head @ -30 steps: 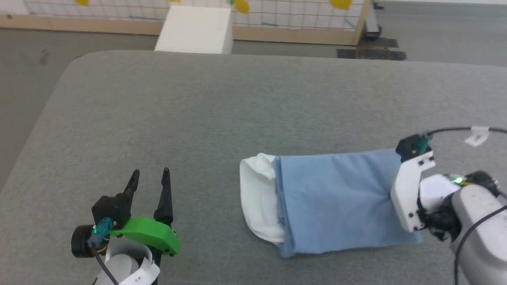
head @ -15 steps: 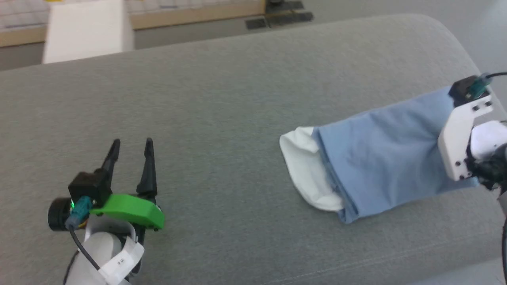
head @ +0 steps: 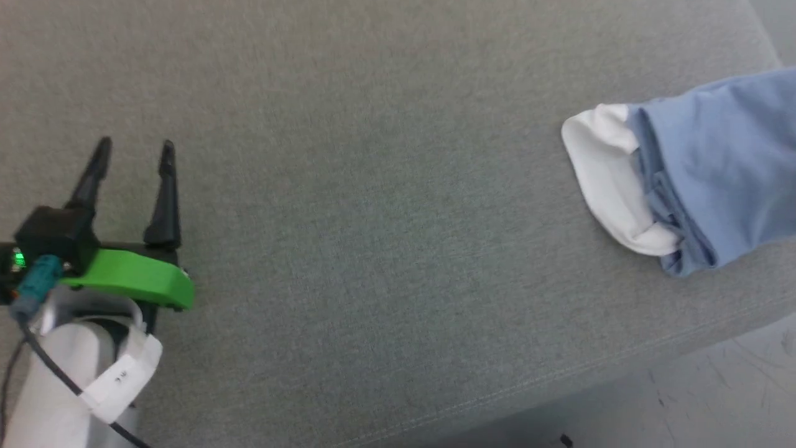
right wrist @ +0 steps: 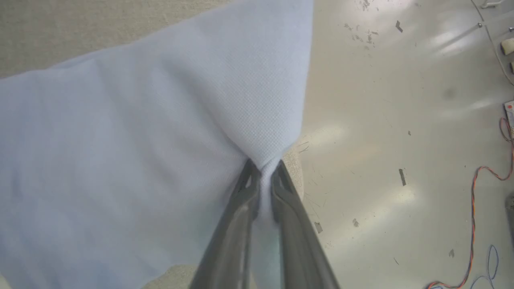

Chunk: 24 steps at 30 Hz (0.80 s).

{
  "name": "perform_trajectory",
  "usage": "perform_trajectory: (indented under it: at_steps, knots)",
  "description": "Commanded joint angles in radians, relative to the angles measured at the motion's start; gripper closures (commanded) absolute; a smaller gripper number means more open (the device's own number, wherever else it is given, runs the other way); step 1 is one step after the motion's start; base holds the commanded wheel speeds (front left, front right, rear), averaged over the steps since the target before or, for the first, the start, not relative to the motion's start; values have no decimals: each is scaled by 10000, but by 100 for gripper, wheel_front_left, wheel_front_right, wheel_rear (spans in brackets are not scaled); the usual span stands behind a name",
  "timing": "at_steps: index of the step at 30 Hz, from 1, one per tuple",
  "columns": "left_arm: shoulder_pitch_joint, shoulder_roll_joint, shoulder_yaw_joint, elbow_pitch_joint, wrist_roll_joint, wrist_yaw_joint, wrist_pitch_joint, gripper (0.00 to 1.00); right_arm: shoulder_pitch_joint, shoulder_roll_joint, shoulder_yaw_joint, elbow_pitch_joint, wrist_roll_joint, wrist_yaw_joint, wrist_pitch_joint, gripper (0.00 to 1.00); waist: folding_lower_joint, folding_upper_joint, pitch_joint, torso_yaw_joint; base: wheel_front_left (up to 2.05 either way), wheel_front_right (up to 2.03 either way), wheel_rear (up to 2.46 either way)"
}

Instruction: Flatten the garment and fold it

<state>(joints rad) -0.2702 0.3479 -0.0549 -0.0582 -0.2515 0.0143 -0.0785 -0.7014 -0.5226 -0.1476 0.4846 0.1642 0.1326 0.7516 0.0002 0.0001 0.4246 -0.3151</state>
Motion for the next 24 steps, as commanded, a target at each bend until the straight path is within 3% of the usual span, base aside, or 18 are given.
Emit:
perform_trajectory:
  at_steps: [1,6,7,8,9,19,24]
  knots:
    - [-58,185,91,-204,159,96,116,0,-222,108,-208,3,-272,-19,-140,100,-2,-1,1477,13,0,0,0]
    - [99,644,458,-1058,223,261,595,0,-597,450,-1200,135,-1285,-19,-752,100,-2,-1,2028,-67,0,0,0]
    - [142,692,506,-1193,218,285,653,0,-666,555,-1368,238,-1474,-19,-829,69,-2,-1,2072,-83,0,0,0]
    - [181,723,531,-1278,220,305,697,0,-716,624,-1480,333,-1626,-19,-858,23,-2,-1,2086,-97,0,0,0]
    - [231,759,552,-1369,228,327,753,0,-789,717,-1642,422,-1785,-19,-947,0,-2,-1,2099,-119,0,0,0]
    - [439,603,454,-1159,89,409,589,0,-1387,839,-2045,559,-2411,-19,-1982,0,-2,-1,1237,-80,0,0,0]
    - [664,135,500,-460,-238,563,11,0,-1787,943,-885,-112,-1814,-19,-3270,0,-2,-1,152,46,0,0,0]
